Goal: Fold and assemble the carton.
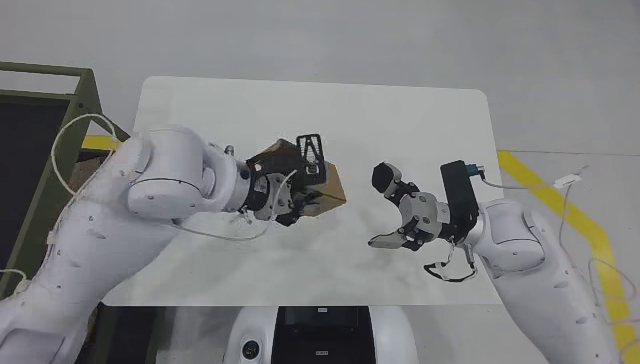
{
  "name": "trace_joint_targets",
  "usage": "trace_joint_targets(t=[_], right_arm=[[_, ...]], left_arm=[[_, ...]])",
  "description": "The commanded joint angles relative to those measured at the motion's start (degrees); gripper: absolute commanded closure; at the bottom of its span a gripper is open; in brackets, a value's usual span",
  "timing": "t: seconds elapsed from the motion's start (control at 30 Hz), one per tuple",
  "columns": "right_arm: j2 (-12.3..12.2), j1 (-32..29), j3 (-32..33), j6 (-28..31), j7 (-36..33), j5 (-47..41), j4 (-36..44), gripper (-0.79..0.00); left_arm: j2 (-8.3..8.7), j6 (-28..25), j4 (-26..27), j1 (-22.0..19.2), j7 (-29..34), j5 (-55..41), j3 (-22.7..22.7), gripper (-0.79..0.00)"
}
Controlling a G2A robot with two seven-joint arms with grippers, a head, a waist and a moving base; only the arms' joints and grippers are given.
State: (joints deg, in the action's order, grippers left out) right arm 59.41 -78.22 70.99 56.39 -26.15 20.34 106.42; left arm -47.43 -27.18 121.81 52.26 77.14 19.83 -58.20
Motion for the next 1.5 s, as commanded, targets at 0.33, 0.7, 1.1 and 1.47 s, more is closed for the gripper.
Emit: trace_joint_targets(t=[0.33, 0.7, 1.1, 1.47], right_arm=[[0.0, 0.0, 0.0, 0.0, 0.0, 0.0, 0.0, -0.785], [0.0, 0.0, 0.0, 0.0, 0.0, 0.0, 0.0, -0.785], [-0.13, -0.96, 0.82, -1.55, 0.98, 0.68, 0.4, -0.785], [-0.89, -3.5, 3.59, -2.13, 1.41, 0.45, 0.6, -0.785]], left_arm=[[3.94, 2.25, -0.89, -16.34, 2.22, 5.06, 20.22, 0.0], [3.98, 2.57, -2.72, -15.78, 2.52, 8.95, 21.14, 0.0], [5.1, -7.69, -9.2, -20.45, -7.72, 16.45, 31.27, 0.0], [4.83, -11.56, -14.07, -30.79, -11.6, 16.21, 46.27, 0.0]])
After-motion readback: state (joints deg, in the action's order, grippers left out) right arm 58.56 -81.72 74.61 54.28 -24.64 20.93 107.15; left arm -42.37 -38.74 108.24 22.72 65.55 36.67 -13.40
